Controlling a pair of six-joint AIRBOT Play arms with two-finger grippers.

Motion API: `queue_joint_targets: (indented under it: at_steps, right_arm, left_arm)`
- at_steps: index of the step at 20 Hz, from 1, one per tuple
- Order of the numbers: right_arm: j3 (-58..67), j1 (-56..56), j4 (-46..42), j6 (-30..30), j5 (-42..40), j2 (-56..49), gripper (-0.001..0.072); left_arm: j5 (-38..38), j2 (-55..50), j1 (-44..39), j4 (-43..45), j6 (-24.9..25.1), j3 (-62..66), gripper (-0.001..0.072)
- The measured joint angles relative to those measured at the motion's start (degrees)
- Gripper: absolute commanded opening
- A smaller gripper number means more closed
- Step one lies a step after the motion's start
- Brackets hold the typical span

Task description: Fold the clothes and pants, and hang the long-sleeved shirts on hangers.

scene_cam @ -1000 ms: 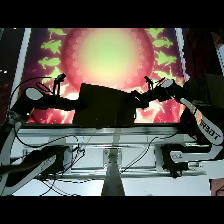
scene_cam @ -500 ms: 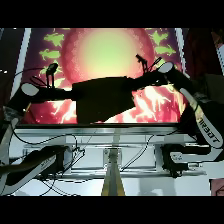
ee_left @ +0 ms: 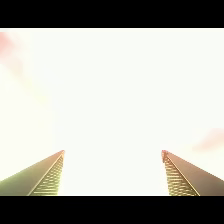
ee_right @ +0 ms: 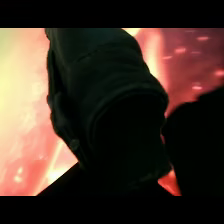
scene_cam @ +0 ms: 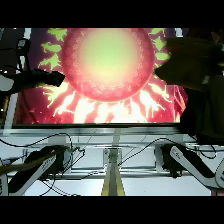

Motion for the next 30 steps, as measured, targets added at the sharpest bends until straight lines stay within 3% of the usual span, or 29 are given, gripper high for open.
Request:
queue_joint_targets:
  at_steps: [3, 4, 7, 8, 11, 12, 13, 14, 18, 22, 26, 30]
  right_arm:
    - [0.5, -14.6, -4.7, 4.9, 8.2, 5.8, 0.0065]
    - [0.7, -18.8, -5.6, 5.7, 11.1, 6.8, 0.0134]
    - [0.8, -29.3, -7.2, 7.8, 17.7, 8.4, 0.0662]
    - [0.8, -31.5, -7.9, 8.9, 18.8, 8.7, 0.0701]
    - [0.8, -35.2, -7.7, 11.3, 20.7, 9.1, 0.0653]
    - [0.8, -35.9, -7.4, 11.7, 20.8, 9.1, 0.0427]
    - [0.8, -36.3, -6.4, 11.8, 20.6, 9.2, 0.0147]
    - [0.8, -36.6, -4.4, 11.3, 20.2, 9.2, 0.0046]
    - [0.8, -32.1, 6.2, 2.2, 17.4, 8.7, 0.0046]
    - [0.8, -15.1, 10.0, -10.6, 15.5, 8.2, 0.0046]
    - [0.8, 5.9, 3.6, -17.1, 10.6, 7.9, 0.0046]
    - [0.8, 18.5, -2.9, -19.3, 7.3, 7.2, 0.0047]
  left_arm:
    - [0.1, 0.5, 0.2, 0.4, 0.0, 0.4, 0.0686]
    - [0.2, 0.6, 0.3, 0.4, 0.0, 0.4, 0.0686]
    - [0.2, 0.7, 0.3, 0.4, 0.0, 0.5, 0.0686]
    - [0.2, 0.8, 0.3, 0.5, 0.0, 0.5, 0.0686]
    - [0.2, 0.8, 0.3, 0.5, 0.0, 0.5, 0.0686]
    - [0.2, 0.8, 0.3, 0.5, 0.0, 0.5, 0.0686]
    - [0.2, 0.8, 0.3, 0.5, 0.0, 0.5, 0.0686]
    - [0.2, 0.8, 0.3, 0.5, 0.0, 0.5, 0.0686]
    - [0.2, 0.8, 0.3, 0.5, 0.0, 0.5, 0.0686]
    - [0.2, 0.8, 0.3, 0.5, 0.0, 0.5, 0.0686]
    - [0.2, 0.8, 0.3, 0.5, 0.0, 0.5, 0.0686]
    - [0.2, 0.8, 0.3, 0.5, 0.0, 0.5, 0.0686]
